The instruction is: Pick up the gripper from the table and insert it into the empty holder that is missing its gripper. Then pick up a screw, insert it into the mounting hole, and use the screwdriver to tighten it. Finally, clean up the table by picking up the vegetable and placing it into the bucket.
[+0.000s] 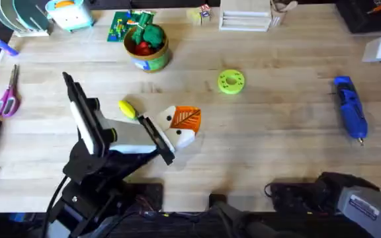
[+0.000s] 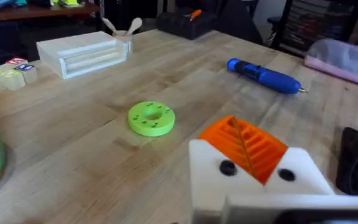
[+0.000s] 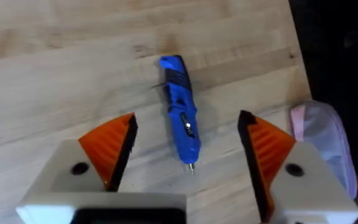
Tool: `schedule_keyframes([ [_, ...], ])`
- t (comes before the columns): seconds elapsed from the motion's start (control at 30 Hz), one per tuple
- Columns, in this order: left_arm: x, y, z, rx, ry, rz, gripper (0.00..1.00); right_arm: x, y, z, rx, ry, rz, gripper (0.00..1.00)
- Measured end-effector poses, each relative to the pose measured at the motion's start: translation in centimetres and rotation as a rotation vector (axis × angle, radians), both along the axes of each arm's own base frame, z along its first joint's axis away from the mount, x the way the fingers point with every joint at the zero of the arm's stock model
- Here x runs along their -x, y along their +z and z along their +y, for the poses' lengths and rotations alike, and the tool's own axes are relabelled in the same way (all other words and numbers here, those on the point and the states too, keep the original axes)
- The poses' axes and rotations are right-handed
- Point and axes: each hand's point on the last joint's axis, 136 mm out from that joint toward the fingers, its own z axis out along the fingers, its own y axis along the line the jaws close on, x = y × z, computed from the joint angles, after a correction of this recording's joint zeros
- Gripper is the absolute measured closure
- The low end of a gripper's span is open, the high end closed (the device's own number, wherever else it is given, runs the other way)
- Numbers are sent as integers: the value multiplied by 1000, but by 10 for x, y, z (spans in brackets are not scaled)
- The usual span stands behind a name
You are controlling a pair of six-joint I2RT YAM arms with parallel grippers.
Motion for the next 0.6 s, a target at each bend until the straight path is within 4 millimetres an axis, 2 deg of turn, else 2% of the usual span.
schedule_keyframes([
  [0.2,0,0,0,0,0,0,983,-17,-40,-43,13,-60,155,10],
  [0.3,0,0,0,0,0,0,983,-23,-70,-55,-29,-65,264,10],
  [0.43,0,0,0,0,0,0,983,-31,-109,-62,-71,-34,398,9],
  [0.6,0,0,0,0,0,0,983,-38,-146,-58,-114,81,535,9],
])
